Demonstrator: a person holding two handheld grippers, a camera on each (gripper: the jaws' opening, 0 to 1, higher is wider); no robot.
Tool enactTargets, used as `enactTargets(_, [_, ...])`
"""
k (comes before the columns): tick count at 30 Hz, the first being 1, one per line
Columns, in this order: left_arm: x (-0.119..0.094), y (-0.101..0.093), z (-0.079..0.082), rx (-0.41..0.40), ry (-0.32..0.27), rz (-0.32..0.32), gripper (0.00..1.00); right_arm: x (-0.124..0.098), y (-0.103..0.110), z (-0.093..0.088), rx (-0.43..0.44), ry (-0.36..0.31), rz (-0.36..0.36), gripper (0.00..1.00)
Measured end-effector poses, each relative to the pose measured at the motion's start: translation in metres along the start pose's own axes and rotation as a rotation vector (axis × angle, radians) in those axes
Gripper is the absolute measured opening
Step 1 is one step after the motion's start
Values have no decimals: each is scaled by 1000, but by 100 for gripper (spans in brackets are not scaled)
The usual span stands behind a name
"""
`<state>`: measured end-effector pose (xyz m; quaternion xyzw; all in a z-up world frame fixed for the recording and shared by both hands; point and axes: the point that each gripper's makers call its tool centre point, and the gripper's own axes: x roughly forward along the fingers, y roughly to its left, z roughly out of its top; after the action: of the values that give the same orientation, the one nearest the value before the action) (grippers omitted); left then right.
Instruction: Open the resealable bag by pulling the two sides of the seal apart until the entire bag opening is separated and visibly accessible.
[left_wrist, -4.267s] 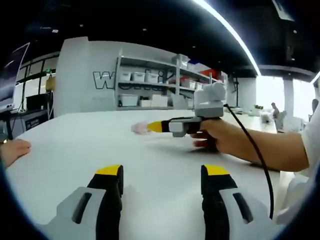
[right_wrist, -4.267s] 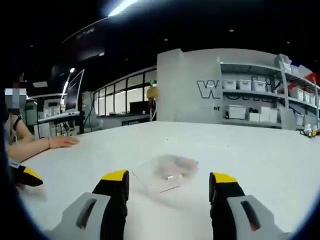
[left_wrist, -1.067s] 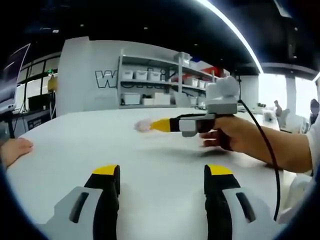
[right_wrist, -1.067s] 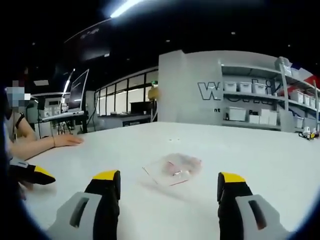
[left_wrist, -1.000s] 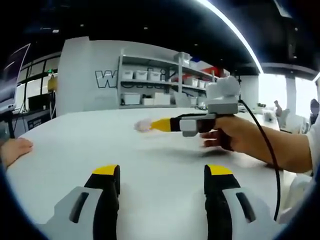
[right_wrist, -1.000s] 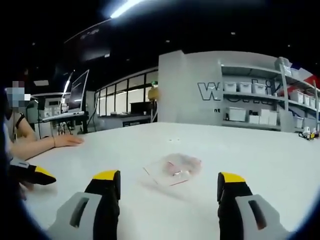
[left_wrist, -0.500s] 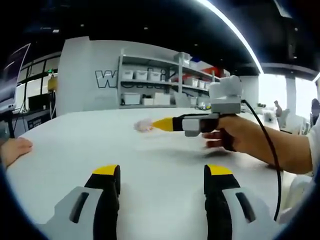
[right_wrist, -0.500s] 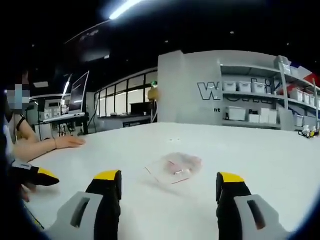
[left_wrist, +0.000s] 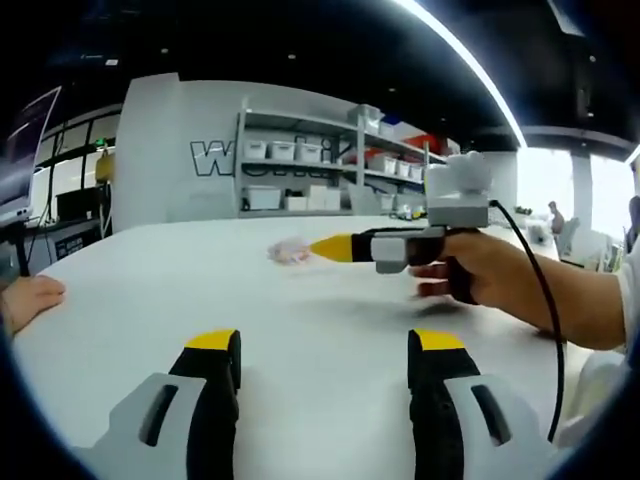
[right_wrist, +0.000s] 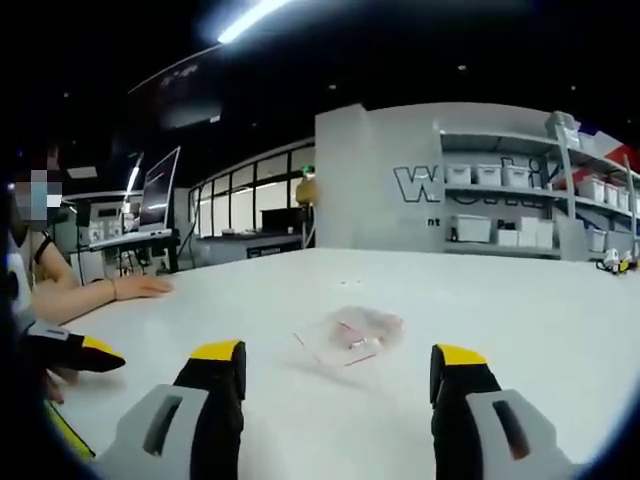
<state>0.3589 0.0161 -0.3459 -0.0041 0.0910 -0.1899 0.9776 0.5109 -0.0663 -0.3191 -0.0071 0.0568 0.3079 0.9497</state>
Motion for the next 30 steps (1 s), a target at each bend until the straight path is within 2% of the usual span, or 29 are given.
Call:
enactTargets(11, [0,1,0,-1,-1,1,68,-18,6,10,11,-33,7,75])
enactTargets(20, [0,1,0,1,1,1,68,-24,7,2,23,-18,10,73])
enactTargets(30, [0,1,-1,-1,2,1,67,-36,9,4,41,-40,9,72])
